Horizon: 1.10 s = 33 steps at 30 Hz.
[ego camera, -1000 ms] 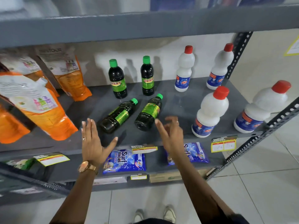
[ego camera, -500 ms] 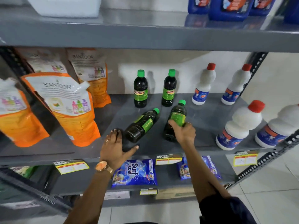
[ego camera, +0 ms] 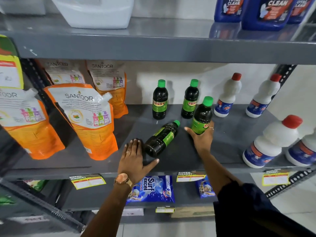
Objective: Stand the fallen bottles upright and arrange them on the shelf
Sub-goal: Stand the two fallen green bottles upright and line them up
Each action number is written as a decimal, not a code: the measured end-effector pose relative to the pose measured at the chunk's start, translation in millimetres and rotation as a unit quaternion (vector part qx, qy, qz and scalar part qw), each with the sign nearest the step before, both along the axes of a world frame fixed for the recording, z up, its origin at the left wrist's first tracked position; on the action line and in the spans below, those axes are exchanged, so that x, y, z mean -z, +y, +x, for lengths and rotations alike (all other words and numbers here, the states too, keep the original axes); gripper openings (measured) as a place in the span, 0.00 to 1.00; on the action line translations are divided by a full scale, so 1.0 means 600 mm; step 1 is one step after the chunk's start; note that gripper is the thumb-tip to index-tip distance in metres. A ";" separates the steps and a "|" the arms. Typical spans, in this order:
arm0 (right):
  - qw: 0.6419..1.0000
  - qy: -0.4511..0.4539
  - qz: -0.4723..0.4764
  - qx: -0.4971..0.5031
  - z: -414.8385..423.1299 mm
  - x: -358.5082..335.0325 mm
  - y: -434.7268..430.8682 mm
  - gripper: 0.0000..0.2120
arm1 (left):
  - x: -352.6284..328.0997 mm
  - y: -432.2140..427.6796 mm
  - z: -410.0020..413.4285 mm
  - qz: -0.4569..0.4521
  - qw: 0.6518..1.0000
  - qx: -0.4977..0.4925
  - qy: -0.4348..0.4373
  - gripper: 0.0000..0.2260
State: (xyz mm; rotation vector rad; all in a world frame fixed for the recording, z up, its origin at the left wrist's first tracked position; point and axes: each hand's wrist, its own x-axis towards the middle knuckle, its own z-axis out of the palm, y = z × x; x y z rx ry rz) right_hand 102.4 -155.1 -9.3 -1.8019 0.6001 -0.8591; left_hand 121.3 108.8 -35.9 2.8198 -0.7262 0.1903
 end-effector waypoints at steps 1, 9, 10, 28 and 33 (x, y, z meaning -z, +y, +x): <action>1.000 0.000 0.005 -0.007 -0.002 0.002 -0.004 0.38 | 0.002 0.000 0.001 0.003 1.000 0.001 -0.002 0.49; 0.999 0.035 0.003 -0.009 -0.009 0.014 -0.012 0.37 | 0.007 -0.002 0.004 0.002 1.000 -0.003 -0.001 0.48; 0.999 0.044 -0.010 -0.001 -0.004 0.012 -0.012 0.39 | 0.006 -0.002 0.004 0.001 1.000 -0.004 0.000 0.48; 0.998 0.052 0.005 -0.032 -0.007 0.009 -0.010 0.36 | 0.001 -0.002 0.001 -0.010 1.000 -0.002 0.003 0.48; 0.997 0.079 -0.013 -0.002 -0.028 0.002 -0.004 0.29 | 0.006 0.001 0.004 -0.010 1.000 -0.002 0.001 0.48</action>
